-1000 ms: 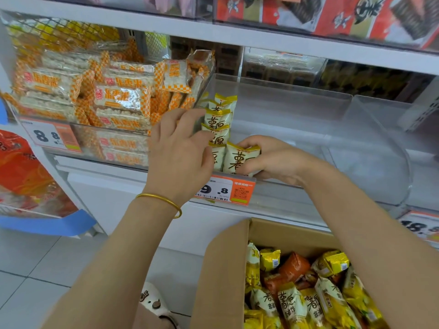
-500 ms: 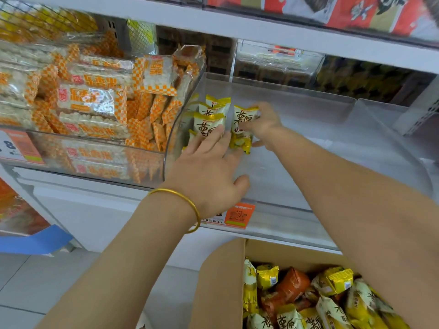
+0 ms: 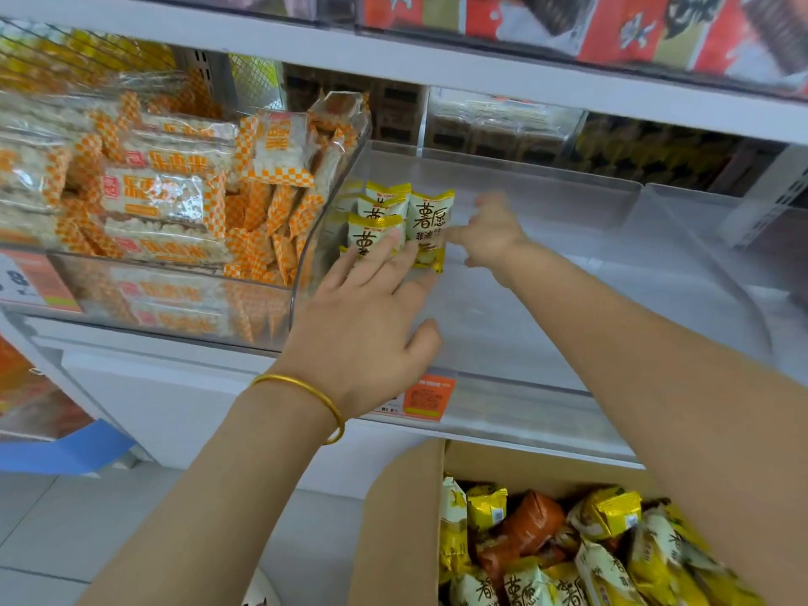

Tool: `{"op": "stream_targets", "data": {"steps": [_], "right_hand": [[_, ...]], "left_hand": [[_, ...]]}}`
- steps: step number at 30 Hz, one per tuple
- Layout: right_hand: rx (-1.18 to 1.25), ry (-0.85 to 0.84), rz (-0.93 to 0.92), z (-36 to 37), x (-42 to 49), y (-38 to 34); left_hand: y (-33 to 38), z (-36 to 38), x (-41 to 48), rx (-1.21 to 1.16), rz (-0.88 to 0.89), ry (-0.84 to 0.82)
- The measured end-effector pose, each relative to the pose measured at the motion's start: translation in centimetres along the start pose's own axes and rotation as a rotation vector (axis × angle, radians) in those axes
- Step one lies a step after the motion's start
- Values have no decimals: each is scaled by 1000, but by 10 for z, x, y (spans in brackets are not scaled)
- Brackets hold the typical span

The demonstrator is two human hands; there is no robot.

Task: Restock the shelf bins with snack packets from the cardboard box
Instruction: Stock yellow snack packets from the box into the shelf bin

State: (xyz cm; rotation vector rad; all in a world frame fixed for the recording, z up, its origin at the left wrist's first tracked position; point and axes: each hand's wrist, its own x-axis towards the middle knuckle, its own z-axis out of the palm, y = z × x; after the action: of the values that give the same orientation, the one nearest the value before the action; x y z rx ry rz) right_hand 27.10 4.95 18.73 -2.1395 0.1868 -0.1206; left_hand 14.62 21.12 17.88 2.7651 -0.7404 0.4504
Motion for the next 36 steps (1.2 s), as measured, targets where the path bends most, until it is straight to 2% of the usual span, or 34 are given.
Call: {"op": "stream_targets", "data": {"steps": [4, 6, 7, 9, 11, 15, 17, 20, 23, 25, 27, 28, 30, 36], "right_hand": [[272, 0, -222, -65, -132, -24], [320, -125, -258, -92, -205, -9], [289, -211, -207, -97, -231, 10], [172, -349, -5, -92, -259, 61], [-25, -372, 194, -71, -257, 129], [-592, -363, 289, -19, -249, 239], [-698, -377, 355, 1, -258, 260], [-851, -371, 308, 13, -268, 260], [-717, -276, 259, 3, -268, 255], [-378, -211, 354, -11, -267, 253], [68, -325, 540, -20, -267, 255], [189, -413, 614, -18, -267, 258], [250, -502, 689, -5, -269, 261], [339, -549, 722, 21, -275, 257]], "left_hand": [[11, -12, -10, -46, 176, 284], [32, -13, -25, -103, 275, 330], [43, -7, -36, -138, 312, 310], [62, 11, -57, -147, 361, 219], [72, 28, -73, -103, 390, 145], [84, 45, -91, -178, 358, 122], [91, 54, -99, -212, 323, 61], [94, 67, -104, -188, 311, -58], [91, 72, -101, -203, 284, -81], [91, 74, -100, -213, 280, -88], [93, 75, -97, -214, 281, -100], [95, 77, -96, -213, 288, -110], [98, 81, -96, -199, 320, -133], [97, 86, -102, -179, 343, -185]]}}
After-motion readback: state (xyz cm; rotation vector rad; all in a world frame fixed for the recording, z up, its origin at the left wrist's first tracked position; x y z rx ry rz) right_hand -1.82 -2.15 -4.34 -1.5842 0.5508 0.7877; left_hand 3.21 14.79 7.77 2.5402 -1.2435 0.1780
